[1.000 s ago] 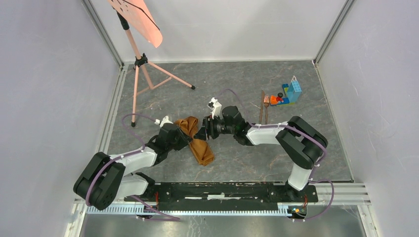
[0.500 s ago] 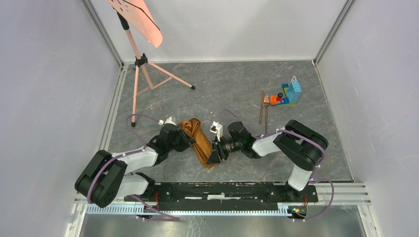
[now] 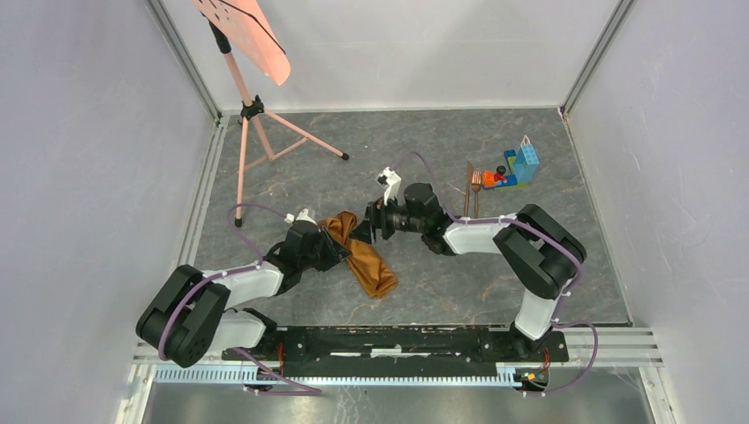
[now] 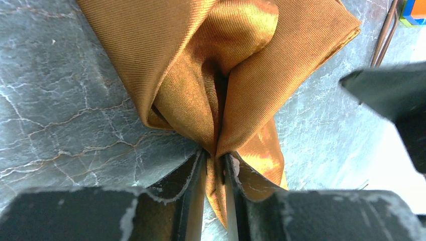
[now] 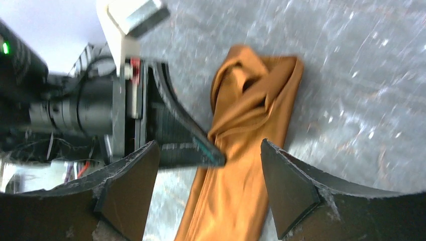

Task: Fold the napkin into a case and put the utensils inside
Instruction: Stuff the top corner of the smaller-rectangle-folded napkin into the folded napkin.

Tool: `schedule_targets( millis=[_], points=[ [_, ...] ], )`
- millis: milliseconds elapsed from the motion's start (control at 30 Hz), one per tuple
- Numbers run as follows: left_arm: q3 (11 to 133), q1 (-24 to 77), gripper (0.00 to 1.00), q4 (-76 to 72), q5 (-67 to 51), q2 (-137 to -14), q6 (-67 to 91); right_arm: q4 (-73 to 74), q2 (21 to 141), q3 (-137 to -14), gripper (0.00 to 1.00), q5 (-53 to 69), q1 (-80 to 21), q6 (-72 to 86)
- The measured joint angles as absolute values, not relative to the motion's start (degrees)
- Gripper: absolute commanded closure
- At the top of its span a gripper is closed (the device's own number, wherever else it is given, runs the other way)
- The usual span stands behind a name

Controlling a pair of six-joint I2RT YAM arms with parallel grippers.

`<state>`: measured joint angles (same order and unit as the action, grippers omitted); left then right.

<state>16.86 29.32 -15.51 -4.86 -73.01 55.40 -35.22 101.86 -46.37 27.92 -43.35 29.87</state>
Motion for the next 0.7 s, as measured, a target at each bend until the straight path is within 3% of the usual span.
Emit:
schedule_targets(
  millis=[367, 700],
  points=[
    [16.86, 29.32, 0.74, -15.7, -5.04, -73.12, 55.29, -33.93, 107.48, -52.16, 0.3, 18.72, -43.4, 33.61],
    [16.88, 29.32, 0.74, -15.62, -5.04, -73.08, 55.22, -33.28, 109.78, -53.91, 0.45, 16.84, -44.51, 34.7]
  ],
)
